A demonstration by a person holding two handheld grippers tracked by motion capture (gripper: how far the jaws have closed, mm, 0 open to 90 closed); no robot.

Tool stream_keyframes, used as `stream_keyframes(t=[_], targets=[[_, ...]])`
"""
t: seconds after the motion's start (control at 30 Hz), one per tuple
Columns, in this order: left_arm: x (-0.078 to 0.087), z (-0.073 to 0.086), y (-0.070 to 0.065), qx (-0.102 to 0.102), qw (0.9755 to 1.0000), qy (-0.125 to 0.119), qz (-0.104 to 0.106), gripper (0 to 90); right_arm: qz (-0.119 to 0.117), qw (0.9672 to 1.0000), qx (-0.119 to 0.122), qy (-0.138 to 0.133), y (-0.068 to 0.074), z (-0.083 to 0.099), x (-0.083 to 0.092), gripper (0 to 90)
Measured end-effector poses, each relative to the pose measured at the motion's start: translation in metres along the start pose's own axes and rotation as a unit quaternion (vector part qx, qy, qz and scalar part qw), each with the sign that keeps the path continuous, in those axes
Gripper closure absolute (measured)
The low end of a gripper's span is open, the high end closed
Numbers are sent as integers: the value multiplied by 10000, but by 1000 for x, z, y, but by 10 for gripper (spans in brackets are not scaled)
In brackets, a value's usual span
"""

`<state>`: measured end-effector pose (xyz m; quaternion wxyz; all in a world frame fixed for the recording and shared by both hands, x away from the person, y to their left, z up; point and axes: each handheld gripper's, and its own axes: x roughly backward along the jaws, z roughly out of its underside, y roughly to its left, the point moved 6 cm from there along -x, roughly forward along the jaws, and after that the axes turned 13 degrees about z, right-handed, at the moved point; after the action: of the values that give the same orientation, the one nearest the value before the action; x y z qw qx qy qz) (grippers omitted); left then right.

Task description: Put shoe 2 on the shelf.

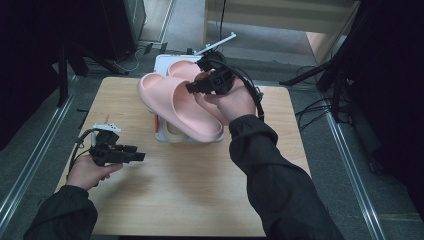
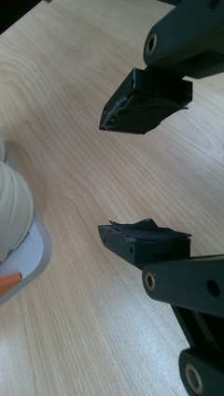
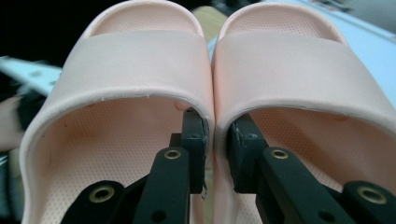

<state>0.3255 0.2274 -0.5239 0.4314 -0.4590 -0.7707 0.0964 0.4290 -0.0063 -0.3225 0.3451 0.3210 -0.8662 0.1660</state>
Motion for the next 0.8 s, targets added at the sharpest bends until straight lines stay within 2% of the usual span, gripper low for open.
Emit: stream_keyframes(t=[0.17,0.27,0.33,0.37,0.53,0.67,0.7,0.8], targets=[[0,0,0,-12,10000,-6,34,428,576,9979,-239,157,-13,-13,-22,792],[-1,-1,1,-23,10000,13,23,428,786,9953,-520,228,-18,-21,-36,791],[-1,-1,0,-41,10000,24,32,427,954,9921,-765,264,-21,-26,-44,791],[-1,-1,0,-50,10000,17,35,427,1067,9897,-904,299,-22,-29,-49,790],[-1,-2,-2,-79,9999,9,84,427,1548,9790,-1267,385,-29,-40,-63,789],[-2,-3,-2,-106,9999,15,129,427,1973,9675,-1541,354,-34,-45,-73,785],[-2,-3,-2,-99,9999,17,127,427,2044,9655,-1574,346,-34,-46,-74,785],[-2,-4,-3,-107,9998,30,148,427,2148,9579,-1879,329,-36,-49,-80,783]])
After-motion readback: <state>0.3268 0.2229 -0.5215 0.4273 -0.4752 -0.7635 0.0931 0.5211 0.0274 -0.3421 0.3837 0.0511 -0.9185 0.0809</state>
